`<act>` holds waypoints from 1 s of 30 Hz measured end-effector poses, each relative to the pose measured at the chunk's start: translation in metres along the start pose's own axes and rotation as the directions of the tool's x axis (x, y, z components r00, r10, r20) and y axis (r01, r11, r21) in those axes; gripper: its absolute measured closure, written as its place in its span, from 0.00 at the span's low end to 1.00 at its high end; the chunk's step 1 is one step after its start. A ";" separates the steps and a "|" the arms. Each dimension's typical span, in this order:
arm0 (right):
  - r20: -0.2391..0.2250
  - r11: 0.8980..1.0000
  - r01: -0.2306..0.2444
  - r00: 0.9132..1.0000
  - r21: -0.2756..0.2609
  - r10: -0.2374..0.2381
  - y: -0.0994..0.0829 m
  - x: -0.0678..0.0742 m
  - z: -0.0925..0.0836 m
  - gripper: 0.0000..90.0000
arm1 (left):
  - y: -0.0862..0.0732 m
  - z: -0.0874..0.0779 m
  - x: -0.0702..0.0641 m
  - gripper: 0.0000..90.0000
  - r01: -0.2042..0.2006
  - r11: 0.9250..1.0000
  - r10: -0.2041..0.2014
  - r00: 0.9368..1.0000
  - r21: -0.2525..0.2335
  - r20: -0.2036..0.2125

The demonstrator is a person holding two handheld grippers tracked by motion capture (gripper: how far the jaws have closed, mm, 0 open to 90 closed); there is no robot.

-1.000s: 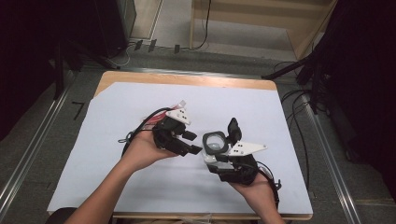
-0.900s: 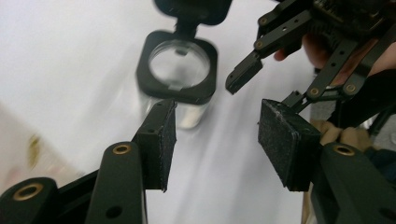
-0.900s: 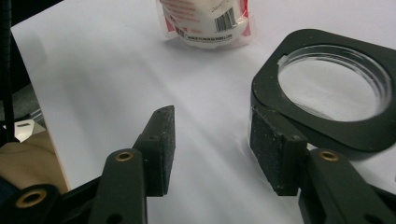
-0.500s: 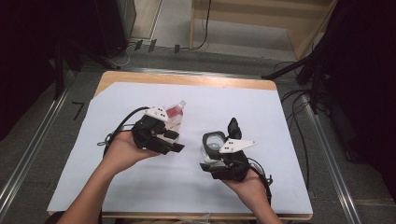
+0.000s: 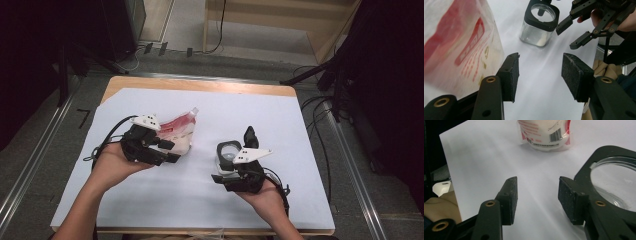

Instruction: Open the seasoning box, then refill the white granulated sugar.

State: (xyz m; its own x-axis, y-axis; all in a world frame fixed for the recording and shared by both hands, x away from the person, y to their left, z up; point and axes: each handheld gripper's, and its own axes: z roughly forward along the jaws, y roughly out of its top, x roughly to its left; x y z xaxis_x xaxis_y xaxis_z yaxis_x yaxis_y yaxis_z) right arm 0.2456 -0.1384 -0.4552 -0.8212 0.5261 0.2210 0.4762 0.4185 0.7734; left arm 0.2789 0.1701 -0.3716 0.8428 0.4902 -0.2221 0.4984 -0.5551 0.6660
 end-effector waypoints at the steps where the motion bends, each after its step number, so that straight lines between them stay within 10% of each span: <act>1: -0.005 1.000 0.001 1.000 0.002 -0.001 0.000 0.001 0.001 0.56 | -0.003 -0.003 0.000 0.55 0.012 1.000 -0.012 1.000 -0.003 -0.008; 23: -0.041 0.999 0.037 0.999 0.015 -0.036 0.006 0.006 0.010 0.56 | -0.031 -0.039 0.019 0.55 0.114 0.993 -0.116 0.987 -0.024 -0.111; 30: -0.068 0.999 0.041 0.997 0.006 -0.041 0.007 0.011 0.011 0.55 | -0.028 -0.025 0.026 0.58 0.118 0.993 -0.118 0.986 -0.011 -0.116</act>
State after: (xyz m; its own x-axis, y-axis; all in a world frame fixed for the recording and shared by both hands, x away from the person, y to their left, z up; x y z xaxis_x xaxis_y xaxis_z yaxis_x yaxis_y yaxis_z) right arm 0.2434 -0.1213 -0.4535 -0.8595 0.4568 0.2293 0.4437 0.4440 0.7784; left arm 0.2816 0.2154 -0.3781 0.7487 0.6270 -0.2152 0.5918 -0.4858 0.6433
